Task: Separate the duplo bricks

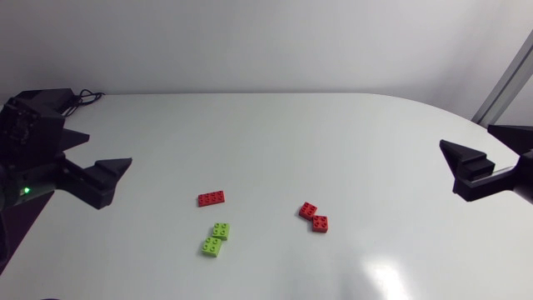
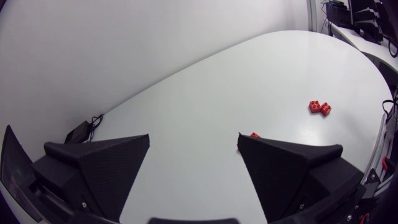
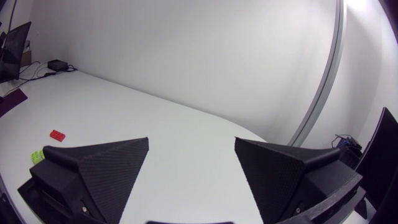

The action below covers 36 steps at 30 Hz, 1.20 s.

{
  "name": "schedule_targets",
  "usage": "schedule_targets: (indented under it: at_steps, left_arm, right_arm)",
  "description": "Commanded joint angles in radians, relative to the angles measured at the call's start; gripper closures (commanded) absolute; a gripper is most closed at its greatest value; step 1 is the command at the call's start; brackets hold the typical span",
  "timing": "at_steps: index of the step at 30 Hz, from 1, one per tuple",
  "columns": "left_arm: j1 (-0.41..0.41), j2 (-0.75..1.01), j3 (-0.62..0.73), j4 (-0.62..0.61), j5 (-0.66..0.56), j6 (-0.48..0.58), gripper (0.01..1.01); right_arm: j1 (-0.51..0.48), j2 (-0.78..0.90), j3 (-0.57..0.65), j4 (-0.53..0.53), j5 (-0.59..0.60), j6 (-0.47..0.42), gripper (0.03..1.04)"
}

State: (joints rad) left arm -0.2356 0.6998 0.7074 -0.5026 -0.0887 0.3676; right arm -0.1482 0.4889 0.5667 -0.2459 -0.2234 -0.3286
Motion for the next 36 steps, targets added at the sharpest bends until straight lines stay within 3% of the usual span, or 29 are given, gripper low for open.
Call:
schedule_targets:
  at_steps: [1,9,12,17,29,36]
  left_arm:
    - [-0.007,-0.049,-0.046,-0.017,-0.034,-0.027,0.041]
    - [0.001,-0.186,-0.105,-0.028,-0.095,-0.038,0.041]
    - [0.009,-0.275,-0.138,-0.03,-0.125,-0.139,0.041]
    - [0.016,-0.411,-0.2,-0.005,-0.157,-0.177,0.041]
    - [0.03,-0.586,-0.381,0.151,-0.197,-0.167,0.041]
    - [0.032,-0.661,-0.479,0.23,-0.226,-0.164,0.041]
  right_arm:
    - [0.009,-0.049,-0.048,-0.009,0.013,0.014,0.07]
    - [0.018,-0.214,-0.136,-0.018,0.019,0.017,0.07]
    - [0.018,-0.289,-0.179,-0.038,0.027,0.017,0.07]
    - [0.021,-0.395,-0.232,-0.061,0.058,0.013,0.07]
    - [0.032,-0.492,-0.36,0.027,0.125,0.003,0.07]
    - [0.11,-0.495,-0.426,0.099,0.202,-0.009,0.07]
